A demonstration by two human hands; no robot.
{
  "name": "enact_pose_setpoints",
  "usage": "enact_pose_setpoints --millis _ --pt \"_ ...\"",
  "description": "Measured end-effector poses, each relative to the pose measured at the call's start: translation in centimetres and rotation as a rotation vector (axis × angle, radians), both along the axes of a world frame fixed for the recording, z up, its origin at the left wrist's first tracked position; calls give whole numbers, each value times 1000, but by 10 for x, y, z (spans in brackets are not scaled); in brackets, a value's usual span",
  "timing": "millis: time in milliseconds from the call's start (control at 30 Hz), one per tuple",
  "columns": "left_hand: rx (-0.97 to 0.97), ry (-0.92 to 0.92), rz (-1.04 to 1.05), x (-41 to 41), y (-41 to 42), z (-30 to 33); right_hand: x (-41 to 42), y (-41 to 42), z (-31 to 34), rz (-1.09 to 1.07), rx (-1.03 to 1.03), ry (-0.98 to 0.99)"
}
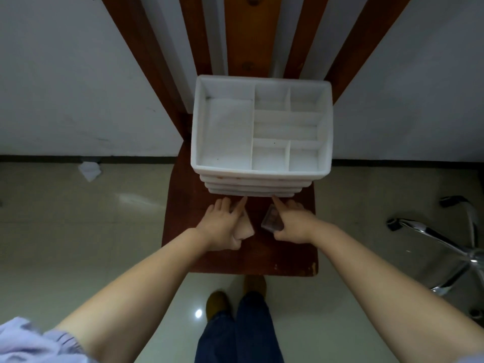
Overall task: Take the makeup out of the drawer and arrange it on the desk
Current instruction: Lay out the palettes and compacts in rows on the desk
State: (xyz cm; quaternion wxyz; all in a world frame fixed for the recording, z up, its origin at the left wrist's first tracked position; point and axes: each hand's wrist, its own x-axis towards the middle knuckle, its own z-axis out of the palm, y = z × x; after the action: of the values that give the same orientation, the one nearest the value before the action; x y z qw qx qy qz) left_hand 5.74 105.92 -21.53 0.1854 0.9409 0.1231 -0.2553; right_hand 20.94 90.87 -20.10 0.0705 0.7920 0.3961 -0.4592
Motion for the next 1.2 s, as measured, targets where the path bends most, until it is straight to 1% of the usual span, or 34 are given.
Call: enact_pose_setpoints --millis 133,200,333,433,633,767,933,1000,1067,1133,1200 --pt "0 26 -3 -21 -6 35 -27 1 28 50 23 -30" --pt "0 4 33 -37 -8 62 -46 8 50 90 47 -50" --pt "-29 -42 183 -78 7 125 -78 25 105 129 117 -79" --pt "-33 -119 311 -113 23 174 -95 40 149 150 166 -82" --pt "-45 -267 566 -168 37 254 -139 101 234 185 387 85" --pt "-21 -329 768 -201 32 287 -164 126 270 241 433 245" --pt "40 -342 1054 -254 -5 307 -210 145 294 521 420 274" --pt "78 -345 1176 -280 -28 309 -238 150 297 660 405 248" --pt "138 -344 1315 -311 -53 310 -273 152 299 812 423 179" --pt "222 -307 1474 -350 -87 312 -315 148 300 962 515 123" --pt "325 -241 1619 -392 -129 314 -362 137 301 1205 668 58"
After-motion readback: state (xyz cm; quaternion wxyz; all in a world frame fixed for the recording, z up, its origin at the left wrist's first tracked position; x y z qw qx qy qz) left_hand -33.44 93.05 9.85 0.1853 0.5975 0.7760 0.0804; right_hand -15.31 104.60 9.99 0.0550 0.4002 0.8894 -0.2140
